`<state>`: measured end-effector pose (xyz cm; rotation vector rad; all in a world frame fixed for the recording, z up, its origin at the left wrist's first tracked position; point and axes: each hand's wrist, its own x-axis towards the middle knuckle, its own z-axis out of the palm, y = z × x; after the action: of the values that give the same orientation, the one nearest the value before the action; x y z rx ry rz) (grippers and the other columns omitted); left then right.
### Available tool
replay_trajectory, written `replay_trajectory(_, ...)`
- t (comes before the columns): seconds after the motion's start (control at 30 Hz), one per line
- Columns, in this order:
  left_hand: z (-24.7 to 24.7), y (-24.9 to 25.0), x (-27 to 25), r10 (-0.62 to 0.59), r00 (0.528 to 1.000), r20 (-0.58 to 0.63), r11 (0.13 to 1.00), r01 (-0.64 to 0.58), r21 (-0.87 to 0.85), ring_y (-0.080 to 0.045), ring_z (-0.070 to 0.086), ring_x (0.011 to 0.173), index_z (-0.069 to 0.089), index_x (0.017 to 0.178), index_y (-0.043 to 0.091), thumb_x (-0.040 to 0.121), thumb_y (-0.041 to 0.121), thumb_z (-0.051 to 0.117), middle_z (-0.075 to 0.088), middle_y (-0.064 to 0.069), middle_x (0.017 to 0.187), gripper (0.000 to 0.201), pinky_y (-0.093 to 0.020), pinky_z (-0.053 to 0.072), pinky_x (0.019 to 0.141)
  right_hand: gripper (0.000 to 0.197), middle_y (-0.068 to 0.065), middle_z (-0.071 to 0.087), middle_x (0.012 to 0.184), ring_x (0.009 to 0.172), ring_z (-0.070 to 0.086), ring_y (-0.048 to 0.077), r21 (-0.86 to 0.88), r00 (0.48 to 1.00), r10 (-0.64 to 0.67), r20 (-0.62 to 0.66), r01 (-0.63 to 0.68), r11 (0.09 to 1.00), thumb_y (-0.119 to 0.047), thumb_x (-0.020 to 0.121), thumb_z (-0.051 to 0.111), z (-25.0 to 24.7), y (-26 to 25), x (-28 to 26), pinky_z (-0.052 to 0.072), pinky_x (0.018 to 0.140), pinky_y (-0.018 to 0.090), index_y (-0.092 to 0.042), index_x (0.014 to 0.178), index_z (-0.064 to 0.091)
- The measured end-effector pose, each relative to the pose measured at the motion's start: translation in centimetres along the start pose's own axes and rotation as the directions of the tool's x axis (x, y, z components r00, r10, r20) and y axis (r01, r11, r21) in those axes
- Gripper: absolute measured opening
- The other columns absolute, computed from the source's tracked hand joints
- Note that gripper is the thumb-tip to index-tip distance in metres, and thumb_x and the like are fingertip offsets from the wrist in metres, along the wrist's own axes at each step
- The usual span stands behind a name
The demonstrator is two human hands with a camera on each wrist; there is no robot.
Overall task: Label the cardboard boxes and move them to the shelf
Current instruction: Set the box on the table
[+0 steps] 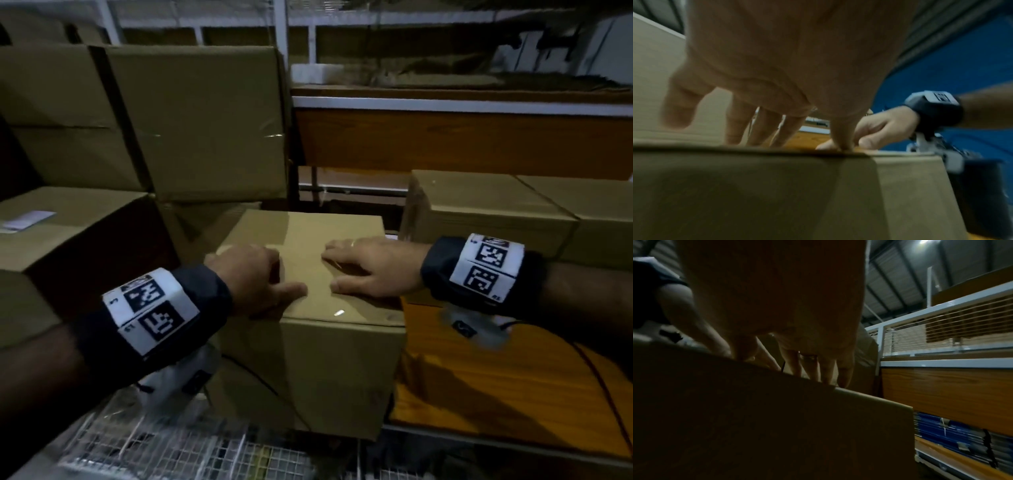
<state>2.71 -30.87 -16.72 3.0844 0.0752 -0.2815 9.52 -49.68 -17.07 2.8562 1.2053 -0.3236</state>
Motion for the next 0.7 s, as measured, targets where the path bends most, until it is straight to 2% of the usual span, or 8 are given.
replay_trajectory(0.03,0.2,-0.7,0.3,0.017,1.0,0.013,0.999,-0.017,0.028,-0.021,0.053,0.108,0.047,0.131,0.019,0.081,0.074,0.042,0.054,-0.005,0.126,0.074,-0.037,0.046,0.094,0.064,-0.002,0.019,0.159,0.143,0.023,0.016,-0.023,0.999,-0.001,0.033,0.002,1.0,-0.051,0.097,0.039,-0.1,-0.2,0.4,0.017,0.114,0.028,-0.022,0.152,0.021)
replay_trajectory(0.1,0.7,-2.0,0.9,0.052,0.998,0.03,0.998,-0.053,0.036,-0.025,0.045,0.121,0.037,0.14,0.017,0.079,0.077,0.036,0.044,-0.009,0.138,0.085,-0.037,0.039,0.102,0.067,-0.003,0.006,0.161,0.146,0.01,0.014,-0.05,0.994,-0.026,0.102,0.031,0.998,-0.053,0.098,0.033,0.0,-0.7,1.1,0.01,0.116,0.029,-0.023,0.154,0.011)
replay_trajectory(0.2,1.7,-3.0,1.1,0.075,0.996,0.04,0.997,-0.075,0.001,-0.028,0.018,0.141,0.013,0.151,0.024,0.079,0.08,0.028,0.018,-0.005,0.156,0.092,-0.046,0.027,0.112,0.067,-0.003,-0.007,0.161,0.148,-0.003,0.015,-0.078,0.984,-0.032,0.177,0.046,0.996,-0.054,0.099,0.024,0.3,-1.1,2.9,0.005,0.119,0.038,-0.024,0.154,-0.002)
replay_trajectory(0.3,2.6,-3.2,0.7,0.065,0.998,0.009,0.998,-0.064,-0.028,-0.021,0.003,0.145,0.006,0.15,0.034,0.076,0.083,0.021,0.004,0.008,0.159,0.09,-0.059,0.027,0.106,0.068,0.001,-0.008,0.161,0.148,-0.004,0.017,-0.084,0.994,0.001,0.11,0.008,0.996,-0.053,0.1,0.022,0.8,-1.8,4.7,0.006,0.119,0.04,-0.019,0.154,-0.003)
replay_trajectory(0.43,3.1,-3.5,0.5,0.059,0.998,-0.008,0.997,-0.059,-0.048,-0.013,-0.005,0.145,0.003,0.152,0.029,0.074,0.085,0.019,-0.004,0.012,0.159,0.097,-0.059,0.024,0.107,0.065,-0.003,-0.009,0.161,0.147,-0.005,0.01,-0.05,0.992,-0.09,0.093,0.094,0.994,-0.049,0.101,0.022,1.2,-2.0,5.5,0.0,0.116,0.032,-0.019,0.154,-0.004)
replay_trajectory(0.53,3.2,-3.5,0.6,0.052,0.999,-0.01,0.997,-0.052,-0.061,-0.011,-0.005,0.145,0.001,0.152,0.025,0.072,0.086,0.019,-0.004,0.014,0.159,0.103,-0.056,0.025,0.108,0.067,0.001,-0.006,0.162,0.147,-0.002,0.011,-0.03,0.998,-0.032,0.051,0.033,0.999,-0.049,0.101,0.023,1.1,-1.6,5.6,0.0,0.116,0.029,-0.017,0.154,-0.002)
replay_trajectory(0.63,3.2,-3.4,0.7,0.054,0.999,-0.004,0.996,-0.054,-0.075,-0.009,-0.006,0.144,0.001,0.152,0.025,0.064,0.089,0.016,-0.005,0.015,0.159,0.11,-0.055,0.025,0.108,0.064,-0.004,-0.007,0.161,0.147,-0.003,0.009,-0.034,0.992,-0.111,0.054,0.113,0.993,-0.047,0.102,0.025,1.5,-1.8,5.0,0.0,0.117,0.029,-0.02,0.154,-0.002)
replay_trajectory(0.7,2.9,-3.3,0.6,0.053,0.998,0.02,0.996,-0.051,-0.078,-0.009,-0.005,0.144,0.0,0.152,0.025,0.061,0.089,0.016,-0.006,0.015,0.159,0.113,-0.056,0.024,0.108,0.064,-0.005,-0.007,0.161,0.147,-0.004,0.008,-0.017,0.995,-0.077,0.063,0.079,0.997,-0.047,0.102,0.025,1.2,-1.3,4.8,-0.002,0.113,0.024,-0.021,0.154,-0.002)
